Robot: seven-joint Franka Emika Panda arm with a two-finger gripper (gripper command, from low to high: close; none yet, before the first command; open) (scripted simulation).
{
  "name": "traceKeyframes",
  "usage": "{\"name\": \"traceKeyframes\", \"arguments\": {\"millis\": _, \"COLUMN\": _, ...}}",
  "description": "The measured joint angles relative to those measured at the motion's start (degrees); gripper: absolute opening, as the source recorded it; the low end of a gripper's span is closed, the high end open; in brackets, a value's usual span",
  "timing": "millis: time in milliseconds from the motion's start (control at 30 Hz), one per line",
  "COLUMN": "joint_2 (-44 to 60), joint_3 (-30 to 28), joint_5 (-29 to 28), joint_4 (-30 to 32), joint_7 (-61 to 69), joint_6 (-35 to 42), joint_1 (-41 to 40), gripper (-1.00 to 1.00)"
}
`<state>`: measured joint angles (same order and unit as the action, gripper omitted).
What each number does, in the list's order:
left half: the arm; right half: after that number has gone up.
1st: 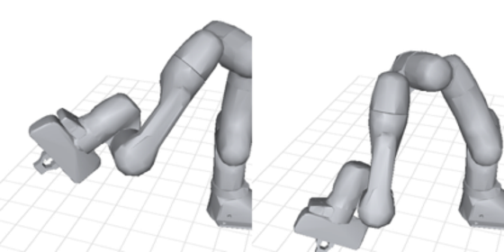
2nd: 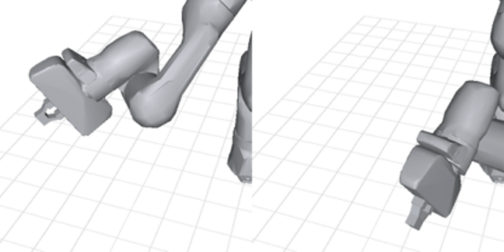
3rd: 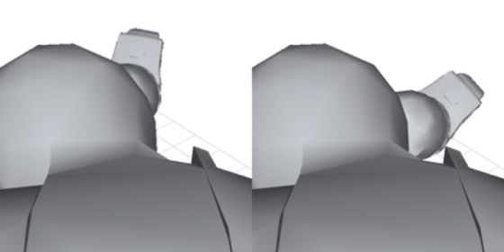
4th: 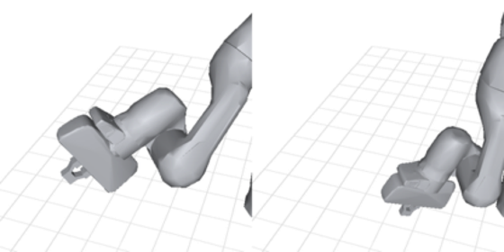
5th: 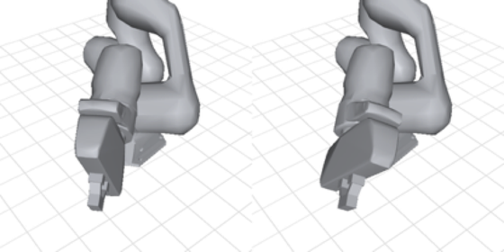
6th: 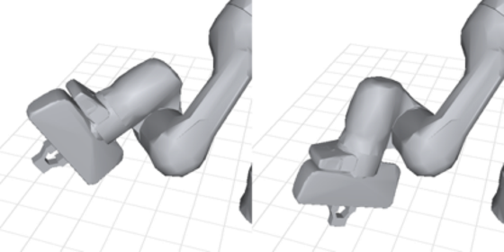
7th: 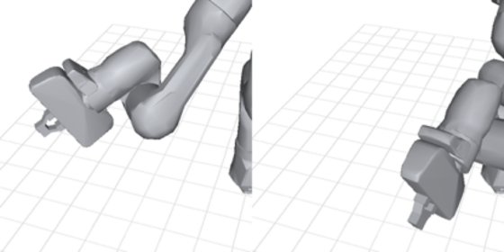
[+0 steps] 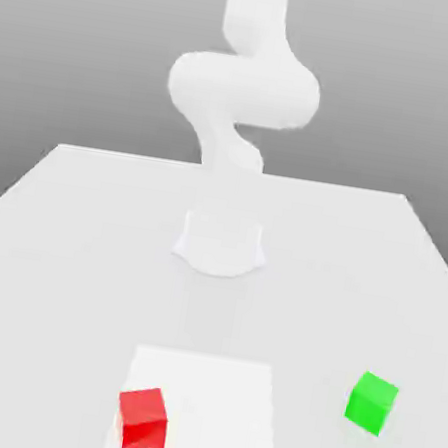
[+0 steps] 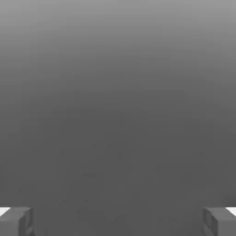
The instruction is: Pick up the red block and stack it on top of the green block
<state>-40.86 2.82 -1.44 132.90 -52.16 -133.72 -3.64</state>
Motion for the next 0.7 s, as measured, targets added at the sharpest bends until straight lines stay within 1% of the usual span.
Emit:
{"name": "traceKeyframes", "arguments": {"millis": 200, "joint_2": 12.29, "joint_3": 6.21, "joint_5": -4.05, "joint_4": 2.67, "joint_7": -15.93, "joint_6": -4.56, "joint_1": -8.2, "gripper": 0.0}}
{"name": "traceKeyframes", "arguments": {"millis": 333, "joint_2": 20.35, "joint_3": 9.04, "joint_5": -7.06, "joint_4": 4.39, "joint_7": -26.53, "joint_6": -7.51, "joint_1": -12.39, "gripper": 0.0}}
{"name": "traceKeyframes", "arguments": {"millis": 533, "joint_2": 32.33, "joint_3": 10.56, "joint_5": -10.75, "joint_4": 6.99, "joint_7": -41.82, "joint_6": -11.94, "joint_1": -16.11, "gripper": 0.0}}
{"name": "traceKeyframes", "arguments": {"millis": 700, "joint_2": 41.68, "joint_3": 10.19, "joint_5": -10.61, "joint_4": 9.28, "joint_7": -52.26, "joint_6": -16.02, "joint_1": -17.9, "gripper": 0.0}}
